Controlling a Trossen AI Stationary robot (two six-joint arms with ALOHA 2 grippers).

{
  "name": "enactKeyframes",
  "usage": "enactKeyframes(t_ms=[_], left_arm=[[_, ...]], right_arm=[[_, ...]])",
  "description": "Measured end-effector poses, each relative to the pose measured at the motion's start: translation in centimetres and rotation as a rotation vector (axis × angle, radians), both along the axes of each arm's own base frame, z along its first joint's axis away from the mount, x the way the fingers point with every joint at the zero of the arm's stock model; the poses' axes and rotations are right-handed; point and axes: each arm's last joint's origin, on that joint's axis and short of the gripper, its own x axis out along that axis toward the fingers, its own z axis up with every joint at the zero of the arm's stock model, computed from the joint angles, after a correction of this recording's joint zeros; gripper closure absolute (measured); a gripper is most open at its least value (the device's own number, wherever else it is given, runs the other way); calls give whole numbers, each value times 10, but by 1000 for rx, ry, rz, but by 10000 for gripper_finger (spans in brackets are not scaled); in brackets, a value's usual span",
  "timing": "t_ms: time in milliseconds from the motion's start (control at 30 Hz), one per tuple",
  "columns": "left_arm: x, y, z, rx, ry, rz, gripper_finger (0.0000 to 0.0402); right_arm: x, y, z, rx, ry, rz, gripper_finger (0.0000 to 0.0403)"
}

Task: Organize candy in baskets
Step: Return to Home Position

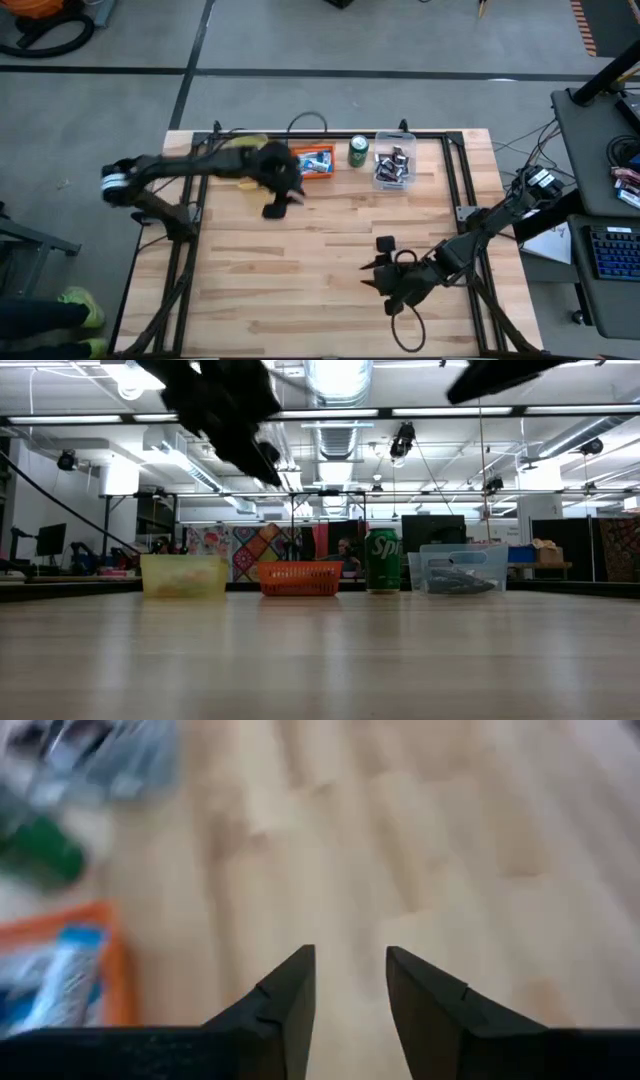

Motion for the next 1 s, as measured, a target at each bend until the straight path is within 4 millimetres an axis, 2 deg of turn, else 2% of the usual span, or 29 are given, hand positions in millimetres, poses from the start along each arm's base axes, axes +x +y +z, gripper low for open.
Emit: enactKeyframes(t_ms=[100, 200, 300, 367, 467, 600, 800, 1000], left_arm=[[-15, -47, 7, 32, -115, -45, 309], [-40, -91, 9, 58, -240, -68, 325], [-73, -123, 6, 39, -358, -92, 334], [-96, -135, 2, 31, -439, -90, 340], [-124, -140, -7, -1, -523, -62, 352], [-151, -134, -14, -89, -609, -33, 365], [-175, -125, -28, -116, -699, -26, 377], [-190, -120, -38, -151, -778, -48, 393]], right_arm=[[7, -6, -2, -13, -71, 63, 266], [14, -18, -5, 7, -133, 116, 266], [18, -37, -10, 33, -167, 154, 266], [16, -50, -14, 48, -197, 161, 266], [7, -69, -20, 53, -265, 146, 266], [-15, -91, -28, 53, -381, 115, 269], [-50, -117, -26, 72, -496, 41, 273], [-85, -128, -23, 94, -607, 35, 275]])
